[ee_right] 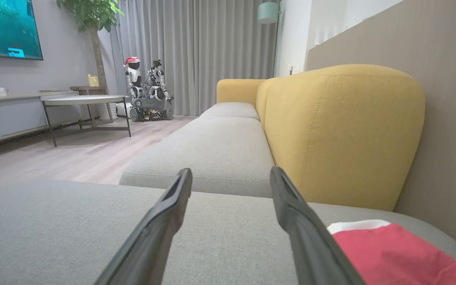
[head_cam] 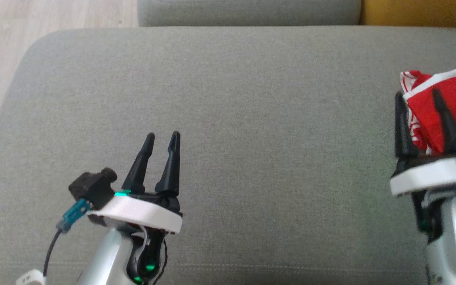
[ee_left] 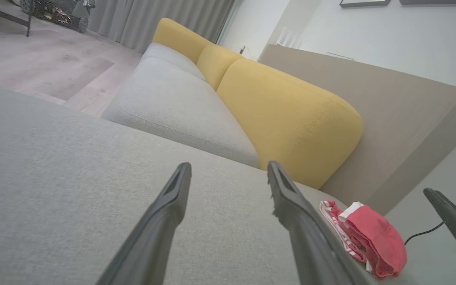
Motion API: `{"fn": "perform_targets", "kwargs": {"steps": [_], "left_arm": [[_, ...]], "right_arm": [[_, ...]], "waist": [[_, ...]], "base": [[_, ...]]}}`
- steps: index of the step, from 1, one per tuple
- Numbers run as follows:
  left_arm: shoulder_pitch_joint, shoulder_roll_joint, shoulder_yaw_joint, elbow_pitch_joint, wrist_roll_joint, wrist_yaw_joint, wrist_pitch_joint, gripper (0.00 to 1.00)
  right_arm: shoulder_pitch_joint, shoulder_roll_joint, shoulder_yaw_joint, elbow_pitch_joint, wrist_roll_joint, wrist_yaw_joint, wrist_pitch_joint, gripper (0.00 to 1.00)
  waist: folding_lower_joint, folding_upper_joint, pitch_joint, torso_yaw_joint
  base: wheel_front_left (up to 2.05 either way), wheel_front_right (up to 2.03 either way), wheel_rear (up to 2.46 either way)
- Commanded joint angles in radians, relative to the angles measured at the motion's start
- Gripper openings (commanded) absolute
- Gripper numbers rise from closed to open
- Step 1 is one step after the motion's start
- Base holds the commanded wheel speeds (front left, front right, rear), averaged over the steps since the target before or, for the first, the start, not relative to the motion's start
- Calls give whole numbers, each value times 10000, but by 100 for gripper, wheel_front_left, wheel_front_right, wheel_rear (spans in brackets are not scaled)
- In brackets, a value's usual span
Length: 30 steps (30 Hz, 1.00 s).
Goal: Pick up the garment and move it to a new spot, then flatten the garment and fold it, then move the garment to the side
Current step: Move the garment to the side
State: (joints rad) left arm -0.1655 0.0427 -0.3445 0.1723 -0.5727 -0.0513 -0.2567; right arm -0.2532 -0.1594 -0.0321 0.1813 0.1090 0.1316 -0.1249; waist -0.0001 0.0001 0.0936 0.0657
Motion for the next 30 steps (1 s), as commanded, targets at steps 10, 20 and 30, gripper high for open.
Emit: {"fn": "perform_targets", "kwargs": {"steps": [10, 20, 30], "left_arm": [[439, 75, 1013, -487, 656, 266, -51, 100], [722, 75, 1264, -1133, 1464, 353, -51, 100], [869, 75, 1611, -1329, 1268, 119, -51, 100]], "right_arm": [[1162, 835, 158, -375, -266, -9, -1095, 100], [1322, 1024, 144, -406, -473, -9, -1274, 100], [1333, 1078, 83, -465, -525, -9, -1330, 100]], "waist": [[1, -1, -453, 68], [1, -1, -458, -74], [1, -1, -447, -114]], "base": [[0, 0, 0], [0, 0, 0], [0, 0, 0]]}}
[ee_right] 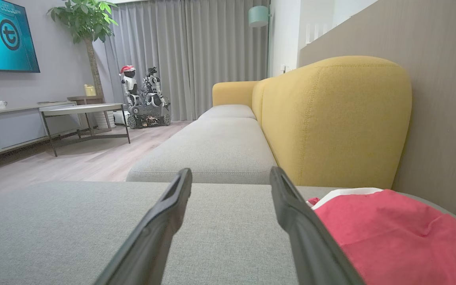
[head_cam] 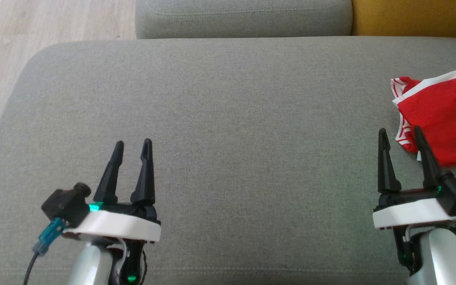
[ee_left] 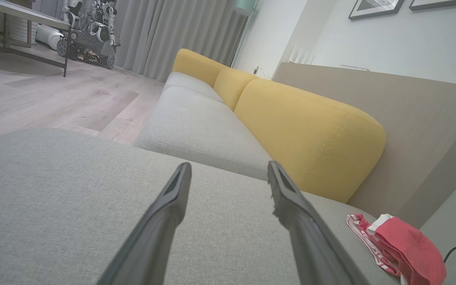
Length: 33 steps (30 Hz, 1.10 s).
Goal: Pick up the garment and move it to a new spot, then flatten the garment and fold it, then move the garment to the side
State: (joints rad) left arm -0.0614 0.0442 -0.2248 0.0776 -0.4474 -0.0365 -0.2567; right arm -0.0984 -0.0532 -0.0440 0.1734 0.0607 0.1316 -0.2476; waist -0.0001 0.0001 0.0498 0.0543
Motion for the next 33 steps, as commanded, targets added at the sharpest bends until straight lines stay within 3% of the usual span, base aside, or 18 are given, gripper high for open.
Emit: {"fn": "perform_targets", "kwargs": {"steps": [1, 14, 15, 19, 33], "left_arm": [[-172, 60, 415, -382, 16, -29, -51, 100], [-32, 60, 464, -232, -205, -194, -51, 100], [233, -2, 112, 101, -210, -164, 0, 0], [541, -16, 87, 735, -252, -165, 17, 0], [434, 75, 348, 845, -1624, -249, 343, 0]], "right_arm": [[-215, 15, 202, -387, -41, -9, -102, 100], [-162, 28, 282, -278, -26, -9, -120, 100], [58, 23, 38, 53, -2, 0, -2, 0], [312, 55, 56, 687, 55, 0, 32, 0], [267, 53, -32, 691, 1787, -1, 440, 0]], "waist": [[1, -1, -9, 0], [1, -1, -108, 20], [1, -1, -108, 19], [1, -1, -112, 18], [1, -1, -152, -46]], "base": [[0, 0, 0], [0, 0, 0], [0, 0, 0], [0, 0, 0], [0, 0, 0]]}}
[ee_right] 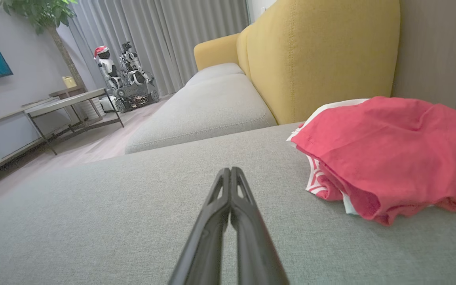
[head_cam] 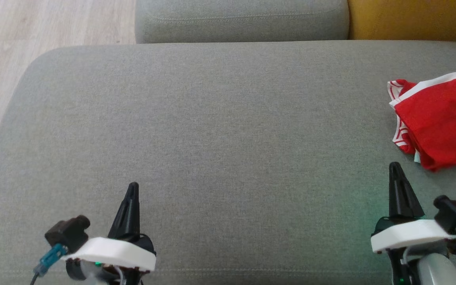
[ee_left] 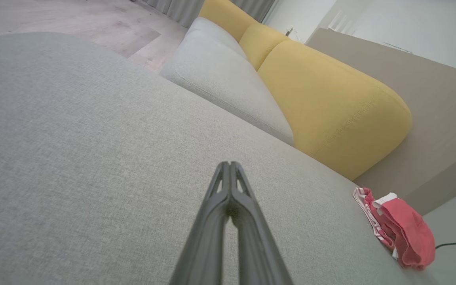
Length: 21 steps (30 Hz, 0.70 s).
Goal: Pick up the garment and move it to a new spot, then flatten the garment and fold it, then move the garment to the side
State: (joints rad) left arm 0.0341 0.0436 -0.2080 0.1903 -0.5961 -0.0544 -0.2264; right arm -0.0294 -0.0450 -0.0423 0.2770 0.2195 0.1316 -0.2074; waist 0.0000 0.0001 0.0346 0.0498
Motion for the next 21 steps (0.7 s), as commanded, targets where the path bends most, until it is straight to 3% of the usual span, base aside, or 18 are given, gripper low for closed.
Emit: {"fn": "perform_targets", "kwargs": {"steps": [1, 21], "left_arm": [[-530, 87, 198, -273, -235, -77, 64, 0], [-690, 180, 614, -122, -2148, -205, 563, 0]], "right_arm": [[-426, -30, -54, -346, 324, -1, 64, 0], [-486, -34, -170, -348, 2795, -3, 632, 0]], "waist": [[0, -1, -3, -6], [0, -1, -60, -95]], "base": [[0, 0, 0], [0, 0, 0]]}}
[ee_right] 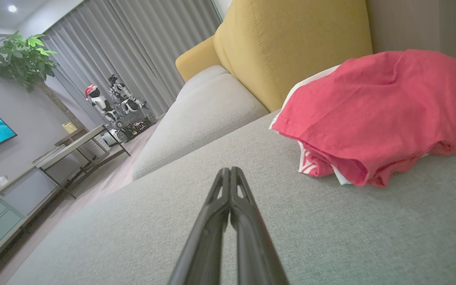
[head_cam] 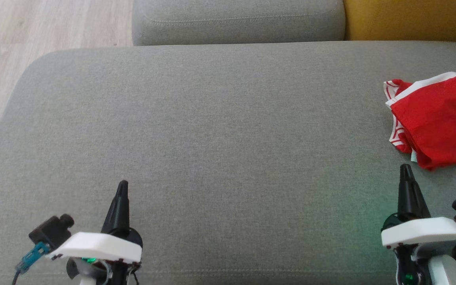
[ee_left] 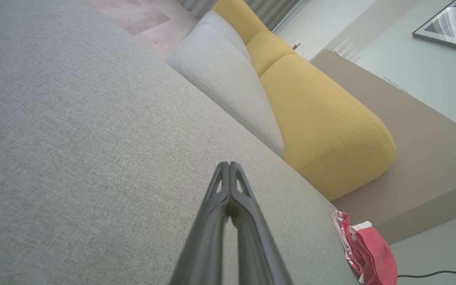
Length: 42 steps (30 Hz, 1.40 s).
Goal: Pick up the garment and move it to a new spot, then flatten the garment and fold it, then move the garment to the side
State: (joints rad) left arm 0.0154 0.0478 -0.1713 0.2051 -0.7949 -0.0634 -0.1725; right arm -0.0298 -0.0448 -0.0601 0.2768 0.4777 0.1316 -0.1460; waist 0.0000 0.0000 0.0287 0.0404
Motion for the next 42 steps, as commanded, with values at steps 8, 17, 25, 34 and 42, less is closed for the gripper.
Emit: {"fn": "perform_targets", "kwargs": {"steps": [8, 17, 25, 34, 42], "left_arm": [[-562, 164, 429, -216, -915, -165, 236, 0], [-638, 191, 665, -146, -1851, -227, 509, 0], [-708, 209, 885, -80, -2684, -283, 759, 0], [-771, 221, 1086, -21, -3423, -333, 987, 0], [-834, 231, 1292, 38, -4158, -383, 1218, 0]], "right_arm": [[-508, -38, -41, -344, 1202, -3, 249, 0], [-542, -40, -102, -341, 2441, -4, 536, 0], [-572, -42, -157, -339, 3552, -5, 794, 0], [-599, -43, -206, -337, 4543, -5, 1024, 0], [-625, -45, -255, -334, 5534, -6, 1254, 0]], "waist": [[0, 0, -24, -38], [0, 0, -52, -82], [0, 0, -78, -123], [0, 0, -100, -159], [0, 0, -123, -195]], "base": [[0, 0, 0], [0, 0, 0], [0, 0, 0], [0, 0, 0], [0, 0, 0]]}}
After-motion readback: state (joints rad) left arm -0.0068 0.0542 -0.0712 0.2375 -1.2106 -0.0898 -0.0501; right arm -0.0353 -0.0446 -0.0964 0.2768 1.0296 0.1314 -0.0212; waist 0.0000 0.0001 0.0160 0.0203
